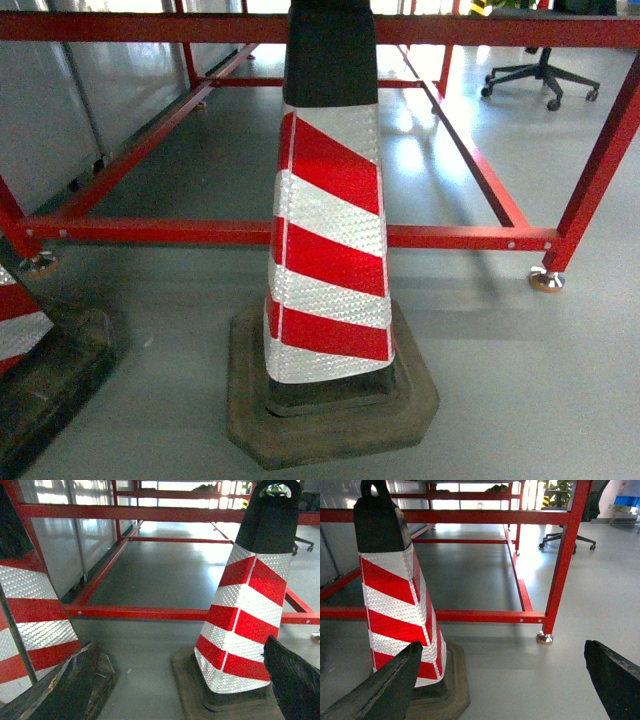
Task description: Pick blue part to blue bin on bottom shelf
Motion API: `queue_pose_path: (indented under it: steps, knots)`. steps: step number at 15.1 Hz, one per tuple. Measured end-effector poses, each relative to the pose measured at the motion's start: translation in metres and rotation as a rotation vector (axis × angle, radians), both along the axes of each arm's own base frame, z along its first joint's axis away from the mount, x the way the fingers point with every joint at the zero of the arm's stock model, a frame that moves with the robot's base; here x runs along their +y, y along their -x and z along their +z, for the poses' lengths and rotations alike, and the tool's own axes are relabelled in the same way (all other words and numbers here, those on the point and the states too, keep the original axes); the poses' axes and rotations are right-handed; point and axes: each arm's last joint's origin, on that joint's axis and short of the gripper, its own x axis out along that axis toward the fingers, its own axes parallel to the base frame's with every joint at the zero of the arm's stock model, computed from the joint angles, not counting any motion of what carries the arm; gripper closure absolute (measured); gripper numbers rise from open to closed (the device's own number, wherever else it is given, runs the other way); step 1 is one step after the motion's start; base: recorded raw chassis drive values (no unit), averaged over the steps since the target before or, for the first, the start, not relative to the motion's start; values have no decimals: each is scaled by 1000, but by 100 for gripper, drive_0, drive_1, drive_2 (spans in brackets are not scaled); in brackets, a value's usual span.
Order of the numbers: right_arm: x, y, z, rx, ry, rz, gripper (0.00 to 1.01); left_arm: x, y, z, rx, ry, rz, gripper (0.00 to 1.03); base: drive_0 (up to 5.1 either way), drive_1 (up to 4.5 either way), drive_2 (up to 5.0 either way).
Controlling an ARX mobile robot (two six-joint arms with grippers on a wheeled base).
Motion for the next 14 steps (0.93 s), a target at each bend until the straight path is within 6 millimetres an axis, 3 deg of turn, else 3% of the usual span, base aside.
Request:
queue_pose_path:
  steps: [14]
  knots:
    - [0,0,0,0,0,0,3,0,0,0,0,0,0,5,0,0,0]
